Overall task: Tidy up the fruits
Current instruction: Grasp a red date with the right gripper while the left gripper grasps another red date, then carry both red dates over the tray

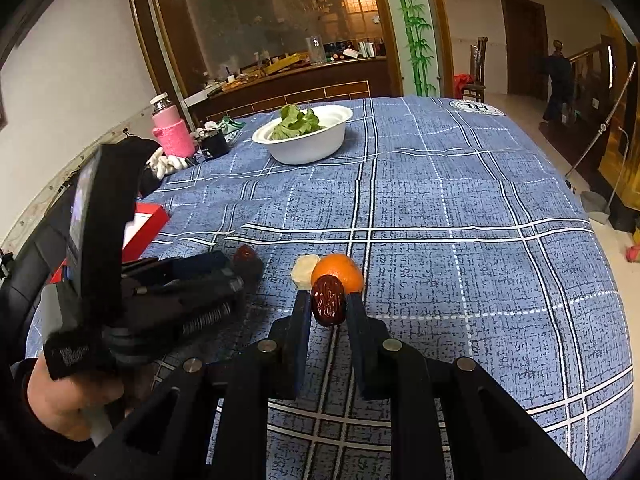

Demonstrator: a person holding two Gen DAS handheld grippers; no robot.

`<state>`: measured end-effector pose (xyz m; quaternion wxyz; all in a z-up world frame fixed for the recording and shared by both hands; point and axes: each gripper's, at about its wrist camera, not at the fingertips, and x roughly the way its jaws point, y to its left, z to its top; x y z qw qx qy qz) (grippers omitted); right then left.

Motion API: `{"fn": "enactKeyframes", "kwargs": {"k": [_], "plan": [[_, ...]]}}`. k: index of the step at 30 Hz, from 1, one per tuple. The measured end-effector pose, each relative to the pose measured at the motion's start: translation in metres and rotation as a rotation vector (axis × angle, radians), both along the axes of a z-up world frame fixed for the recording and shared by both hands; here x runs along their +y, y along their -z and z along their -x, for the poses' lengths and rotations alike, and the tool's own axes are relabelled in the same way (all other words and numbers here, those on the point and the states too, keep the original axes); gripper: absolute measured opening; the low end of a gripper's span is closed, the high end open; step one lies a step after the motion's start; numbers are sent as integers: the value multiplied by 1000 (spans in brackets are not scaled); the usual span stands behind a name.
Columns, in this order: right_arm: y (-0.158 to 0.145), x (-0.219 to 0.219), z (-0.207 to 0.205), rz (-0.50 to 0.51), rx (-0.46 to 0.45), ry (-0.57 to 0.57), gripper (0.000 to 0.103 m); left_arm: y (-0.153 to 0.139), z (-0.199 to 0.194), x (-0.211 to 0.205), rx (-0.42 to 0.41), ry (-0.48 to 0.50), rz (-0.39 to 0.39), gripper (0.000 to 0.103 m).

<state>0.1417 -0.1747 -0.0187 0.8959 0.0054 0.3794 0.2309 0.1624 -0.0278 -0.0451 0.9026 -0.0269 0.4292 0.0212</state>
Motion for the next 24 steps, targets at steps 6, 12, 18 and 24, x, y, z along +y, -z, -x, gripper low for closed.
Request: {"fn": "enactKeyframes", "kwargs": {"k": [6, 12, 18, 24], "plan": [[-1, 1, 2, 4, -9, 4, 19, -9, 20, 7, -26, 25, 25, 13], [-2, 9, 4, 31, -13, 2, 19, -32, 63, 30, -84, 4, 49, 13], [-11, 34, 22, 23, -22, -48, 19, -38, 92, 58, -81, -68, 58, 13], [-18, 79, 45, 22, -32, -124, 19, -41, 122, 85, -84, -147, 44, 13]]}}
